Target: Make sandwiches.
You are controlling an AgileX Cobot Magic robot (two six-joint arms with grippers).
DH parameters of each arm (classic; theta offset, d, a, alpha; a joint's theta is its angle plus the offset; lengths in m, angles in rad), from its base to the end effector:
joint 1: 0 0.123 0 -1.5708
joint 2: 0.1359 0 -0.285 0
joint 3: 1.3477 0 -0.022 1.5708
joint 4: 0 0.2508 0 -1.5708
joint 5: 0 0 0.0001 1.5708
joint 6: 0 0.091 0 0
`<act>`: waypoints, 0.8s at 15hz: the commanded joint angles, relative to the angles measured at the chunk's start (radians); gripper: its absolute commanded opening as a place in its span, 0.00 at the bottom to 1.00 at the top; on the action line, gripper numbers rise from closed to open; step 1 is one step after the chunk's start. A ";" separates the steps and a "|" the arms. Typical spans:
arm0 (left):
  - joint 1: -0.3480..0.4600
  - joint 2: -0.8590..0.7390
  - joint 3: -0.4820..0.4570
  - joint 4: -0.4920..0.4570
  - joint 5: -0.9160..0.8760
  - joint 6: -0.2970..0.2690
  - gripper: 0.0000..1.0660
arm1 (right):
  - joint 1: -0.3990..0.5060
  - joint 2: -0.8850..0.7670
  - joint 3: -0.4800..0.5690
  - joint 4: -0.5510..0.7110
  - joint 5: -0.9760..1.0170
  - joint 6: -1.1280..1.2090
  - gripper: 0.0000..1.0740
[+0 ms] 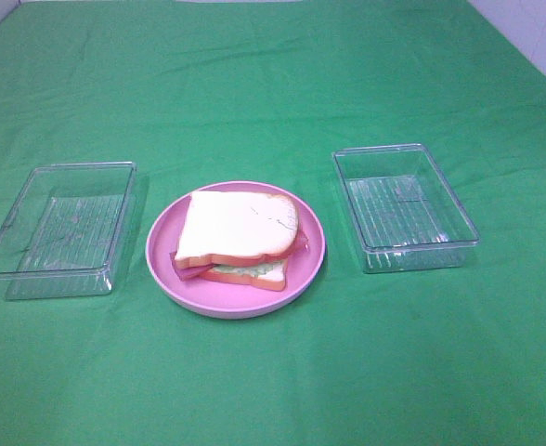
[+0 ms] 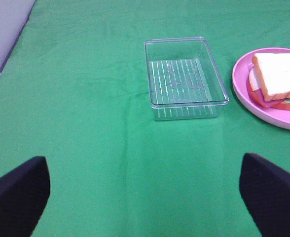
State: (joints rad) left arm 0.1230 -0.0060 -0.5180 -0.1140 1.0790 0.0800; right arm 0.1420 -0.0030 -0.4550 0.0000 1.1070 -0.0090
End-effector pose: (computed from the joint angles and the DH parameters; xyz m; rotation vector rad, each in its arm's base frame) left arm -0.0078 -0.0102 0.2812 -0.0356 2.0331 -0.0085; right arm -0.0025 -0.0004 0.2611 -0.1609 2.1275 0.0783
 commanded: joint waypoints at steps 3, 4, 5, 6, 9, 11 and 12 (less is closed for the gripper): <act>0.002 -0.011 0.002 -0.002 0.000 -0.006 0.92 | -0.004 -0.032 0.002 0.000 -0.005 -0.010 0.80; 0.002 -0.011 0.002 -0.002 0.000 -0.006 0.92 | -0.004 -0.034 0.002 0.000 -0.005 -0.010 0.80; 0.002 -0.011 0.002 -0.002 0.000 -0.006 0.92 | -0.004 -0.034 0.002 0.000 -0.005 -0.010 0.80; 0.002 -0.011 0.002 -0.002 0.000 -0.006 0.92 | -0.026 -0.034 0.002 0.000 -0.005 -0.010 0.80; 0.002 -0.011 0.002 -0.002 0.000 -0.006 0.92 | -0.115 -0.035 0.002 0.000 -0.005 -0.010 0.80; 0.002 -0.011 0.002 -0.002 0.000 -0.006 0.92 | -0.115 -0.035 0.002 0.000 -0.005 -0.010 0.80; 0.002 -0.011 0.002 -0.002 0.000 -0.006 0.92 | -0.115 -0.035 0.002 0.000 -0.005 -0.010 0.80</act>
State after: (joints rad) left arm 0.1230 -0.0060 -0.5180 -0.1140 1.0790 0.0800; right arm 0.0330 -0.0030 -0.4550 0.0000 1.1060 -0.0130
